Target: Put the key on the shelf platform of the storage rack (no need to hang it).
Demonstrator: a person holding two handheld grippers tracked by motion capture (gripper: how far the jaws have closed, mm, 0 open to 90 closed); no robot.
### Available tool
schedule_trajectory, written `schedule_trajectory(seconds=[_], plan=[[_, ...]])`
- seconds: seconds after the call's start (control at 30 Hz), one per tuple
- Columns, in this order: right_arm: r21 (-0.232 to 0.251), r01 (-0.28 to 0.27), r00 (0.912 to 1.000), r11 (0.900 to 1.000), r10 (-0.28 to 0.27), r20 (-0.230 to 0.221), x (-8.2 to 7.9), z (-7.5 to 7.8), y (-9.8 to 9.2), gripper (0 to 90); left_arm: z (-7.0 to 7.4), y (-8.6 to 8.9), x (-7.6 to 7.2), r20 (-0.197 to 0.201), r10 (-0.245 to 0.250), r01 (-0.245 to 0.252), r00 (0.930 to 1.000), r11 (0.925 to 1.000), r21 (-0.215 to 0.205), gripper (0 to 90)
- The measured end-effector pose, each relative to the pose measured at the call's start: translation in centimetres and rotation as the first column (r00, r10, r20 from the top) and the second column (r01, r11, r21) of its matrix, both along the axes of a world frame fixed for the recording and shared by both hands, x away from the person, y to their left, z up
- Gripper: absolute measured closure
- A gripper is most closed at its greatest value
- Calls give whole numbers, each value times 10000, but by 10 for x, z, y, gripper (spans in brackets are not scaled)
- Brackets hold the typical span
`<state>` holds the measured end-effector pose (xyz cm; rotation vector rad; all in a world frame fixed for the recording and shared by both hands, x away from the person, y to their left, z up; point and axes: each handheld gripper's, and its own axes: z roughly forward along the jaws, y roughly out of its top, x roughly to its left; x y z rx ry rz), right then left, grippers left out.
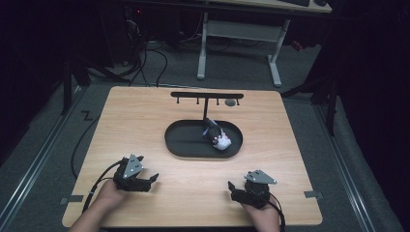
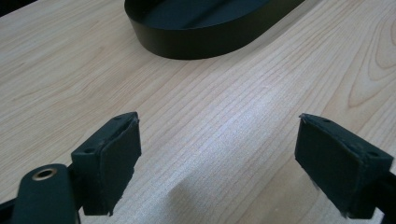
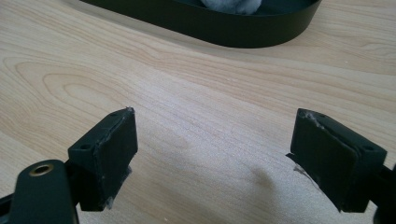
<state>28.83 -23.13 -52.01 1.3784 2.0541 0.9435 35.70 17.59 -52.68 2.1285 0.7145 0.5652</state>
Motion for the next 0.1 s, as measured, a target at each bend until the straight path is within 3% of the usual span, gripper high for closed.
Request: schedule_trajectory(seconds=[0.1], plan=[[13, -6, 10000, 10000, 6, -22, 0, -1, 0, 148, 0, 0, 0, 15, -3, 3, 10000, 10000, 12, 154]])
